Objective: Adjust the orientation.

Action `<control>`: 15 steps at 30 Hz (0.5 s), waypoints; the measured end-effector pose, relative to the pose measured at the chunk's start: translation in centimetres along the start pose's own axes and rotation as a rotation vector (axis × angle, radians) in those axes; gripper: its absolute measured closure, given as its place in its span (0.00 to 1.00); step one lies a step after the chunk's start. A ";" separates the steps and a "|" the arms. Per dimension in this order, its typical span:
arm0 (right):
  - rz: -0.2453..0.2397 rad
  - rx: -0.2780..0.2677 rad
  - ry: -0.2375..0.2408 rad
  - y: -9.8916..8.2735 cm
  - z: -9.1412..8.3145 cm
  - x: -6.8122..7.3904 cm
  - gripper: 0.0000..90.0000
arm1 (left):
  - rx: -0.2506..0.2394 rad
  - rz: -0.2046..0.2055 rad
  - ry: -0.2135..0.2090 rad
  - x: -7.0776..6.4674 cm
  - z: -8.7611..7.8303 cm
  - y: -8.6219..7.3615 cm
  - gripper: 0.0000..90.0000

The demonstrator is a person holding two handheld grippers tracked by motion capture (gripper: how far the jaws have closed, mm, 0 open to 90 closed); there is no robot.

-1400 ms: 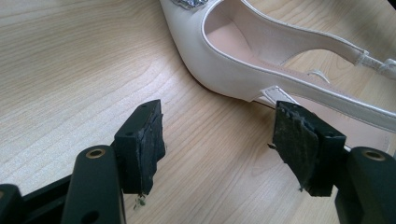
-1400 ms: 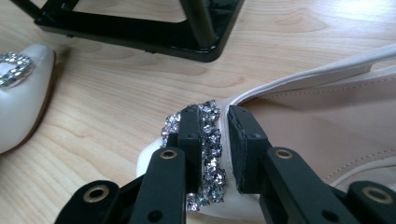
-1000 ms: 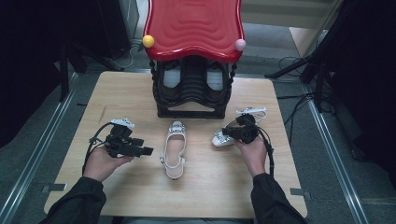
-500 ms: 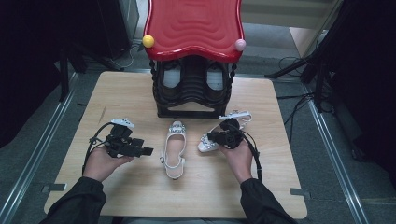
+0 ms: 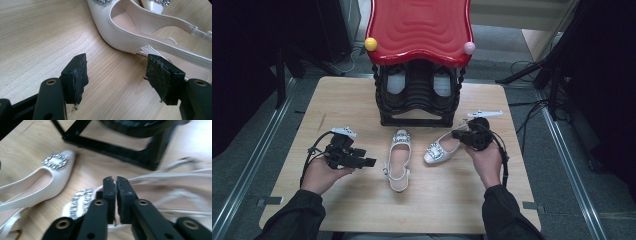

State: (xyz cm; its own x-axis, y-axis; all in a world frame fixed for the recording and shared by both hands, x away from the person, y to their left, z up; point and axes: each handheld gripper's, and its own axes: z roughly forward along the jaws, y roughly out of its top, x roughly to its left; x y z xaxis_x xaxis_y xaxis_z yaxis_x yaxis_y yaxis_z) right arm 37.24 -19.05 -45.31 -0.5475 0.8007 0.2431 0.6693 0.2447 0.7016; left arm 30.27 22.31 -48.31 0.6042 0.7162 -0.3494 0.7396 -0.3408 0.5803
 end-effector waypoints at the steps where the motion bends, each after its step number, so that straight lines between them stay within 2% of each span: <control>1: -0.002 -0.008 -0.008 0.2 -0.4 -0.4 1.00 | 0.000 0.000 -0.001 0.0 0.0 0.0 0.38; 8: 0.020 -0.044 -0.066 1.0 -2.3 -3.2 1.00 | 0.006 -0.001 0.002 -0.1 0.0 -0.1 0.38; 11: 0.022 -0.038 -0.103 1.0 -2.9 -4.3 1.00 | 0.002 -0.003 0.005 0.0 -0.2 -0.3 0.38; 15: 0.051 -0.037 -0.142 0.7 -3.3 -6.0 1.00 | -0.002 -0.013 0.009 0.1 -0.4 -0.6 0.38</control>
State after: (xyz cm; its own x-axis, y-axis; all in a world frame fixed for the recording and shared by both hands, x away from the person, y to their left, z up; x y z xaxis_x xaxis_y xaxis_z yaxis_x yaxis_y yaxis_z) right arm 39.35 -25.46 -44.04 -0.4350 0.8815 0.1839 0.6738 0.1832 0.7158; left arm 29.77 22.78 -48.38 0.5922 0.7256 -0.3504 0.7467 -0.3307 0.5771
